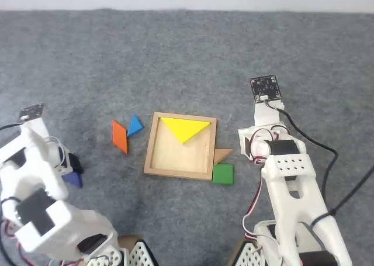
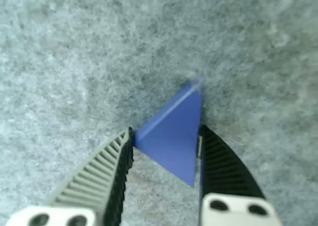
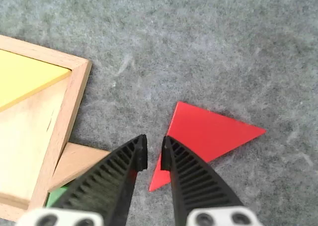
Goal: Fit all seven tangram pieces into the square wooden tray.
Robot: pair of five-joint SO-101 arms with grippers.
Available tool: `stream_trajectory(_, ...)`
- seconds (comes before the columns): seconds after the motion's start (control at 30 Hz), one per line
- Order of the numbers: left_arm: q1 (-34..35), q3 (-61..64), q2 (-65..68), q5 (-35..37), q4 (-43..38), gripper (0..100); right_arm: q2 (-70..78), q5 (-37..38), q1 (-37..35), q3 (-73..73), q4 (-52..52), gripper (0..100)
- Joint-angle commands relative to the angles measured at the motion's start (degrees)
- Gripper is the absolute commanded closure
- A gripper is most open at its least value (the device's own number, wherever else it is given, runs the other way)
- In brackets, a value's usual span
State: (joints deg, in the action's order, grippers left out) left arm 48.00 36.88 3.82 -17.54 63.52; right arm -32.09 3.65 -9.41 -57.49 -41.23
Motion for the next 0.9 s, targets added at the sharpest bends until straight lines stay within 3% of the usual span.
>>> stream_trajectory(0.0,-0.2,-0.3,-1.0,-0.2,-0.1,83,-2.3,0.5,-0.1,0.6,0.0,93.6)
stream_trajectory(0.87,-0.2,-0.7,-1.1,0.1,1.7,86,-2.3,0.5,-0.1,0.6,0.0,93.6)
